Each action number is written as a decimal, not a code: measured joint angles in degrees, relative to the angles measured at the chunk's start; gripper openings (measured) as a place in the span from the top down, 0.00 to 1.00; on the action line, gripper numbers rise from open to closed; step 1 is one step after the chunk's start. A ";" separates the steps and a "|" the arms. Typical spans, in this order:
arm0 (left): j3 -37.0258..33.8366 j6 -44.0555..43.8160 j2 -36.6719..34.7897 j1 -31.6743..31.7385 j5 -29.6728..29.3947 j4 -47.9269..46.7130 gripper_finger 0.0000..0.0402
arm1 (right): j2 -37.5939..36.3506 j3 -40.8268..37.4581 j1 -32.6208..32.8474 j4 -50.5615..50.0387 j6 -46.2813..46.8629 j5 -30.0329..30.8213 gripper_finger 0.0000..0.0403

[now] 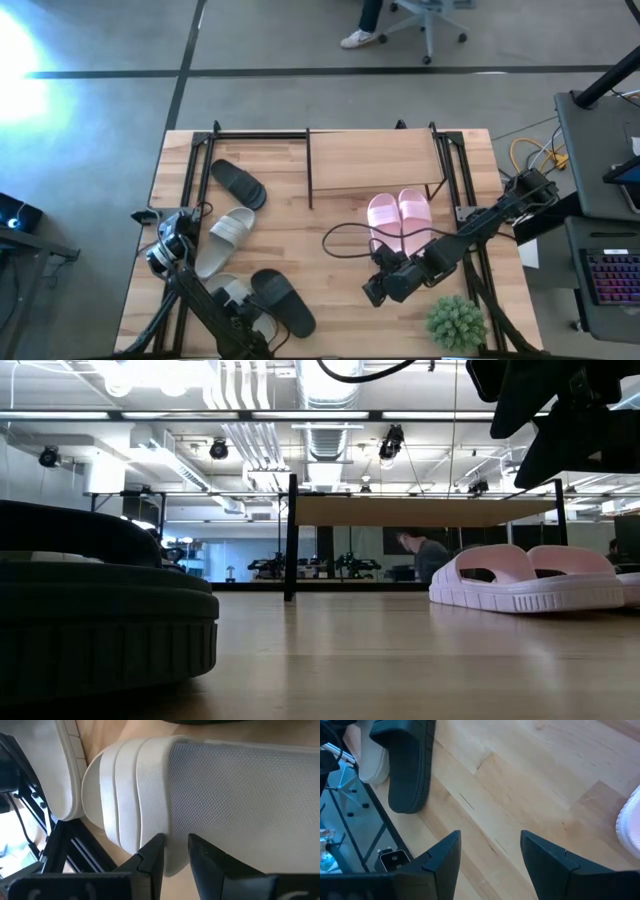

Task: Pick and place slides into the shelf
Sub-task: Put the bottom gray slide on the shelf

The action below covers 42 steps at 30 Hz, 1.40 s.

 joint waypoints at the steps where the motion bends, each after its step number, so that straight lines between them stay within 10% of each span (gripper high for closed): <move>1: 0.00 0.10 0.00 -0.03 -0.03 0.00 0.82 | 0.00 0.00 0.00 0.01 0.00 0.00 0.51; 11: 0.15 6.30 -0.26 -0.11 -3.28 -0.05 0.82 | 0.00 0.00 0.00 -0.02 -0.44 0.00 0.51; 20: 6.39 12.84 -1.50 -0.11 -24.83 0.38 0.82 | 0.00 0.00 0.00 -0.02 0.03 -0.02 0.51; 26: 8.08 3.34 -6.56 -0.08 -48.11 16.28 0.82 | 0.00 0.00 0.18 -0.01 4.73 -2.37 0.51; 32: 3.26 -0.32 -11.71 -1.94 -56.05 31.70 0.82 | 0.32 -0.04 2.07 2.45 11.39 -4.60 0.51; 38: -6.08 -32.07 -13.99 -8.80 -71.51 36.61 0.82 | 3.18 -0.06 3.81 16.22 14.02 -1.98 0.51; 42: -14.52 -33.14 -13.99 -12.47 -79.14 59.86 0.82 | 5.97 0.78 4.04 21.72 14.25 -0.65 0.51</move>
